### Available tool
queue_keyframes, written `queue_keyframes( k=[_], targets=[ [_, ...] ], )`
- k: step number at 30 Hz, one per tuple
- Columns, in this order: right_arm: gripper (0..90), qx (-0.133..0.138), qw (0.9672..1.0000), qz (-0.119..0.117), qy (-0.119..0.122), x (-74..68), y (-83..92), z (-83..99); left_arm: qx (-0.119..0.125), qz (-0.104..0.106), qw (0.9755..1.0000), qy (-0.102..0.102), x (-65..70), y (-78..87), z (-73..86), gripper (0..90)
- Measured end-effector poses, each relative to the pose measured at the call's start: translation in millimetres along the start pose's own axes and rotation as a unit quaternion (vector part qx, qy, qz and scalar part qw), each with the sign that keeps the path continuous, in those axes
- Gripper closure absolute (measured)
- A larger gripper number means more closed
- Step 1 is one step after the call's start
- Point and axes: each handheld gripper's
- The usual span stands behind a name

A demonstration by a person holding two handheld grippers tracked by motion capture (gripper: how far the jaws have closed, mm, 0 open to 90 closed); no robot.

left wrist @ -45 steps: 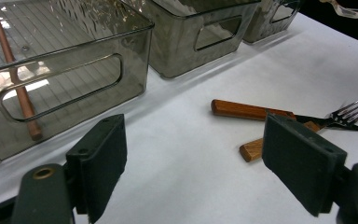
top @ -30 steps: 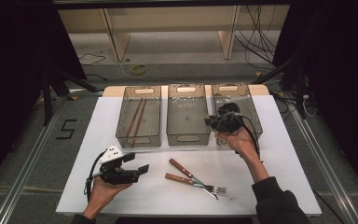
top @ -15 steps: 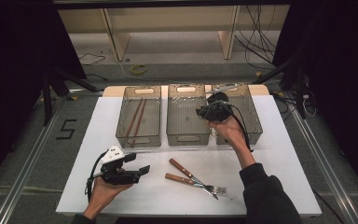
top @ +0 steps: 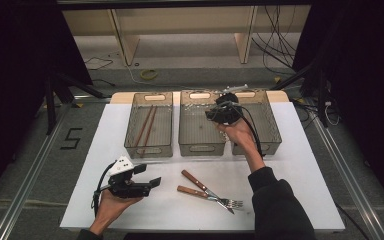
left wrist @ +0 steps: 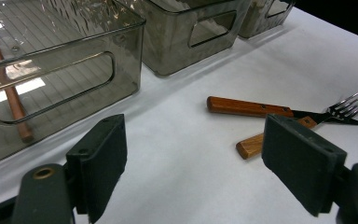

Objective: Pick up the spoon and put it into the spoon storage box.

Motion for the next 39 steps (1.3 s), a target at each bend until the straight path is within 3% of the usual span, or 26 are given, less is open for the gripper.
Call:
queue_keyframes(
  k=[24,33,39],
  targets=[
    [74.1,-0.007,0.9998,0.017,-0.012,3.9,-28.1,-2.5,-0.001,0.003,1.0,-0.006,0.2,-0.2,-0.1,21.7],
    [73.5,-0.01,0.9996,0.025,-0.004,4.1,-38.7,1.2,-0.001,0.005,1.0,-0.006,1.6,-1.0,0.1,21.7],
    [63.3,-0.014,0.9996,0.016,-0.017,7.0,-42.6,1.7,-0.002,0.005,1.0,-0.006,1.4,-1.0,0.1,21.7]
  ],
)
Point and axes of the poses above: each handheld gripper's, and its own axes: y roughly backward along the jaws, z roughly out of its underside, x roughly to its right, and after that the axes turned 9 degrees about x, right-handed
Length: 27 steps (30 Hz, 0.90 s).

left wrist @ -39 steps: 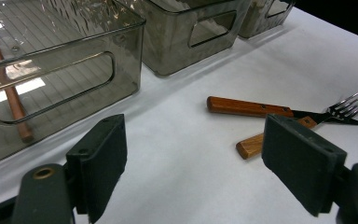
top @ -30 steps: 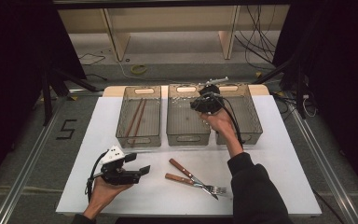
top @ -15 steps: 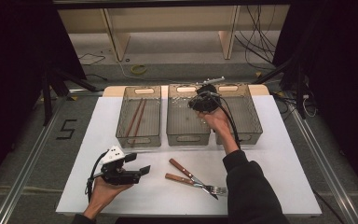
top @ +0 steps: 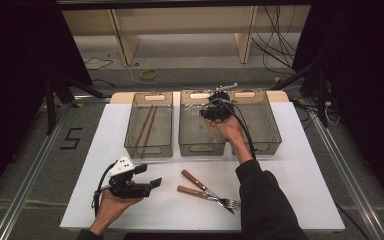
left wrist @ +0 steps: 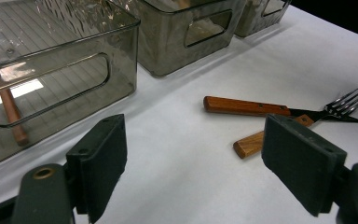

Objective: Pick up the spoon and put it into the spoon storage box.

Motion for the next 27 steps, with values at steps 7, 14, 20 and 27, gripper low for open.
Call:
queue_keyframes(
  k=[7,14,20,27],
  targets=[
    [50.9,0.01,0.9995,-0.027,0.014,-5.3,16.1,-3.6,-0.001,0.001,1.0,-0.002,0.3,-0.1,0.1,21.7],
    [44.7,0.017,0.9976,-0.06,0.031,-10.4,42.3,1.5,-0.003,0.001,1.0,-0.004,0.4,-0.3,0.2,21.7],
    [39.6,0.024,0.9956,-0.082,0.039,-14.1,61.9,11.9,-0.004,0.0,1.0,-0.004,0.0,-0.4,0.3,21.6],
    [38.9,0.021,0.991,-0.117,0.063,-26.1,86.0,28.8,-0.002,-0.001,1.0,-0.003,-0.6,0.3,0.3,21.6]
  ],
)
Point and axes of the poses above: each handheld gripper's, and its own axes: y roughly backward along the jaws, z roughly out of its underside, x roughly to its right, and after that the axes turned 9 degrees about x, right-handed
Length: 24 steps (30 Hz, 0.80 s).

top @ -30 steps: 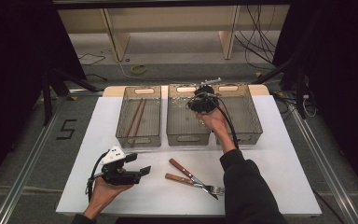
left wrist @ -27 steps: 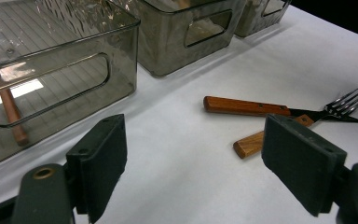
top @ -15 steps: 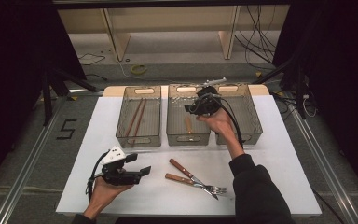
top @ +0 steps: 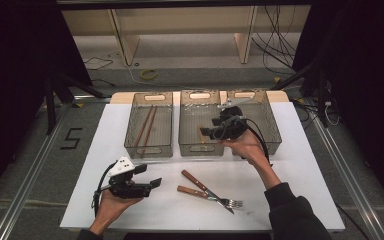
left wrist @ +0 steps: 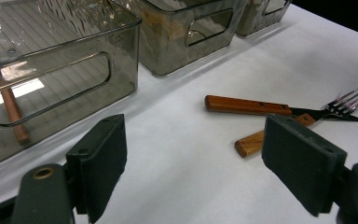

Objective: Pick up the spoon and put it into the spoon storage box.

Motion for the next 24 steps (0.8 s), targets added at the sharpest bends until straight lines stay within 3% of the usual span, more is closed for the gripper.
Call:
queue_keyframes(
  k=[8,24],
  targets=[
    [41.2,-0.009,0.9994,-0.031,0.014,-20.7,16.1,20.8,-0.001,-0.001,1.0,0.0,-0.3,0.0,0.3,21.6],
    [42.2,-0.055,0.996,-0.065,0.027,-45.5,11.0,55.6,0.0,-0.002,1.0,0.001,-0.8,0.7,0.0,21.5]
  ],
)
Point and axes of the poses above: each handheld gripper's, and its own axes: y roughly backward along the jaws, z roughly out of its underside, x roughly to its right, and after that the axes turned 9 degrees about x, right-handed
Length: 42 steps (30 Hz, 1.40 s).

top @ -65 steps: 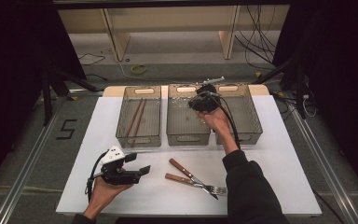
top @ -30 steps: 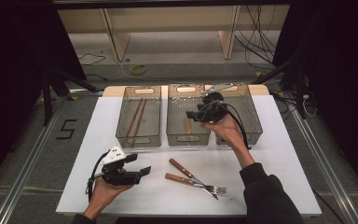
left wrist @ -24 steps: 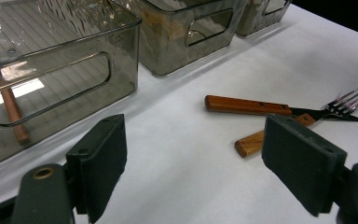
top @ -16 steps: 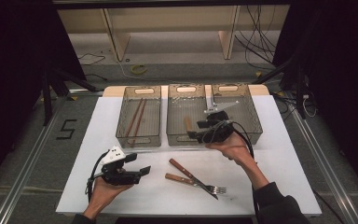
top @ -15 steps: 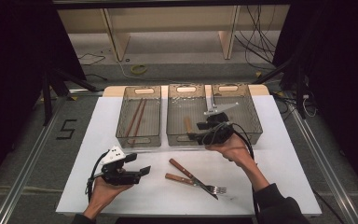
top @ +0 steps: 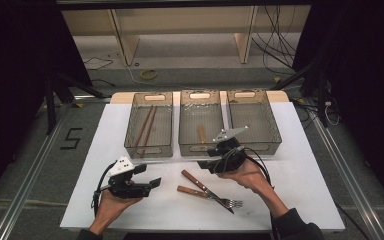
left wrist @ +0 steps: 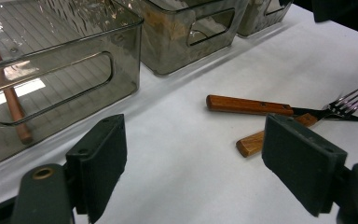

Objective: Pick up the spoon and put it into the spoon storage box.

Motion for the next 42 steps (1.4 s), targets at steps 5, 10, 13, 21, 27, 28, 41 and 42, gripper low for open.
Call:
queue_keyframes(
  k=[5,10,13,21,27,28,41,42],
  targets=[
    [41.1,-0.023,0.9996,-0.014,0.008,-8.9,-2.8,9.4,0.001,0.001,1.0,0.0,0.0,0.1,-0.1,21.5],
    [41.9,-0.039,0.9991,-0.012,0.012,-11.0,-7.4,14.5,0.001,0.0,1.0,-0.001,0.1,0.0,-0.2,21.5],
    [42.1,-0.044,0.9989,-0.009,0.014,-11.1,-10.1,15.4,0.001,-0.001,1.0,-0.001,-0.5,-0.1,-0.1,21.5],
    [40.9,-0.065,0.9978,0.004,0.011,-12.0,-19.7,19.1,0.002,0.0,1.0,-0.001,-0.3,-0.2,-0.2,21.5],
    [40.6,-0.084,0.9964,0.002,0.006,-11.9,-28.4,23.5,0.006,0.001,1.0,-0.002,0.1,0.5,-0.2,21.5],
    [40.5,-0.086,0.9963,0.002,0.006,-11.6,-29.4,23.9,0.007,0.002,1.0,-0.002,0.2,0.7,-0.2,21.4],
    [44.0,-0.105,0.9944,0.0,0.004,-10.4,-35.9,26.5,0.01,0.004,0.9999,-0.003,2.0,1.2,-0.6,21.4],
    [44.1,-0.105,0.9945,0.001,0.006,-10.3,-36.7,27.1,0.011,0.004,0.9999,-0.003,2.0,1.2,-0.6,21.4]
  ],
)
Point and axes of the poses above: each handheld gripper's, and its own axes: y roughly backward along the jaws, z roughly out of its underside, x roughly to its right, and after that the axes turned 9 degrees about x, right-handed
